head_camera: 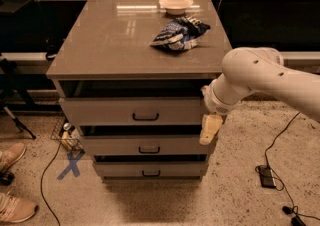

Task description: Open top drawer

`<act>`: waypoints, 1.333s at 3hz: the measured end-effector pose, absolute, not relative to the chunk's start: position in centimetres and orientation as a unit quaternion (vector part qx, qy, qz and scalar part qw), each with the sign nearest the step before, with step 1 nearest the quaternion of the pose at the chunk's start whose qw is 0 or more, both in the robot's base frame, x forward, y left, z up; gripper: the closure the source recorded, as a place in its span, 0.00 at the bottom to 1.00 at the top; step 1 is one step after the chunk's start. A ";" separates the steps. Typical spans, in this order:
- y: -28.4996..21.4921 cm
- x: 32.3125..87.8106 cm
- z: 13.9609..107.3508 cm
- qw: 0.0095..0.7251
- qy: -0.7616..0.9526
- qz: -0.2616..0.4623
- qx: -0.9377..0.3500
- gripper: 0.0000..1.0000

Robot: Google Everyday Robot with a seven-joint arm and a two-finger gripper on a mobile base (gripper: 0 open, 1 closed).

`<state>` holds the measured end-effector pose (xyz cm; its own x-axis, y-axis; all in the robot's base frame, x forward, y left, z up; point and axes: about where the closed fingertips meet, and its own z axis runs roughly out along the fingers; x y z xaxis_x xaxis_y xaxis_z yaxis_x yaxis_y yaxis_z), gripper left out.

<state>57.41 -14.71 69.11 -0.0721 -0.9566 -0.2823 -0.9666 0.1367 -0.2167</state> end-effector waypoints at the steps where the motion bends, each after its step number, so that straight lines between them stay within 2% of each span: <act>1: -13.9 60.2 67.8 0.182 0.724 0.010 -0.665 0.00; 2: -14.0 63.1 65.9 0.184 0.727 0.018 -0.662 0.00; 3: -14.1 64.4 64.3 0.180 0.731 0.028 -0.657 0.19; 4: -14.1 63.9 64.3 0.180 0.731 0.028 -0.657 0.42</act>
Offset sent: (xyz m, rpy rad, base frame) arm 0.0982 0.0028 -0.0526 0.0342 0.0062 -0.0008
